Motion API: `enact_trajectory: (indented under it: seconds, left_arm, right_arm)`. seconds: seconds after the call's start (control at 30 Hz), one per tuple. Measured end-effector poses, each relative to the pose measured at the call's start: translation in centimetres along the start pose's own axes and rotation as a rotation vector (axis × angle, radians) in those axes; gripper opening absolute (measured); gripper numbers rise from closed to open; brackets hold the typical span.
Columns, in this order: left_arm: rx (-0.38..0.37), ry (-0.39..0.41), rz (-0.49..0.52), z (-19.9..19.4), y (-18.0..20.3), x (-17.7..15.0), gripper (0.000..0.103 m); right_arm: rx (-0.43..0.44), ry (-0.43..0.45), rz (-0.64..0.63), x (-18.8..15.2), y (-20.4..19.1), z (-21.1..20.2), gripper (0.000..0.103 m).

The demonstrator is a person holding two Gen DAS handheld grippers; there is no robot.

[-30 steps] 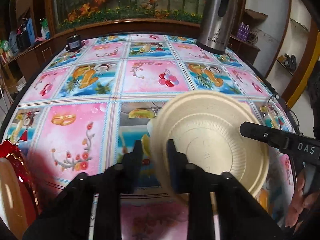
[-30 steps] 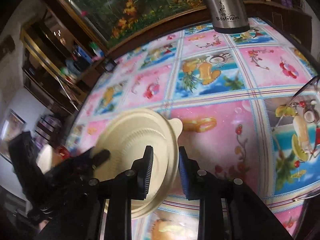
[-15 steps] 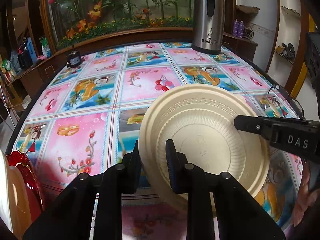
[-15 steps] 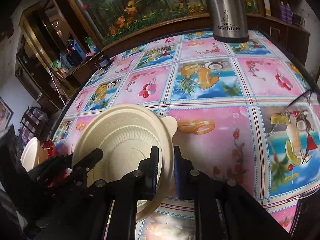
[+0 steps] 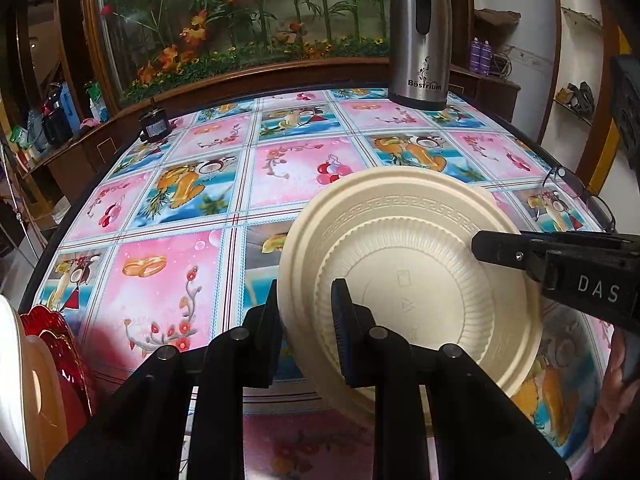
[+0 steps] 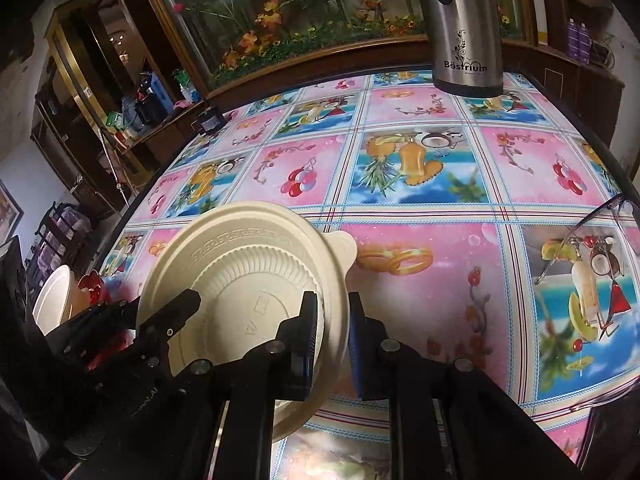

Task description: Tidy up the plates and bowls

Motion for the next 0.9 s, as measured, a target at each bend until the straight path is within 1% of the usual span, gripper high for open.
enact_trajectory:
  seconds: [0.4, 0.63, 0.9]
  left_arm:
    - [0.015, 0.0, 0.003, 0.0, -0.3, -0.2, 0.02]
    - [0.007, -0.004, -0.017, 0.1, -0.7, -0.2, 0.02]
    - [0.003, -0.013, -0.012, 0.2, -0.7, -0.3, 0.02]
  right_arm:
    - [-0.001, -0.003, -0.006, -0.3, -0.3, 0.1, 0.017]
    - [-0.002, 0.0, -0.019, -0.3, -0.9, 0.0, 0.017]
    - [-0.052, 0.001, -0.054, -0.4, -1.1, -0.1, 0.017]
Point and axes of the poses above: each gripper's, at about its wrist camera, not at the fingertips, and z roughly the way its jaws point, y to its right, x to its top, the point moved 9 cm from there along z, roughly the way its jaws point, and after that the axes turned 8 degrees about -z, right-handed, at the moved point
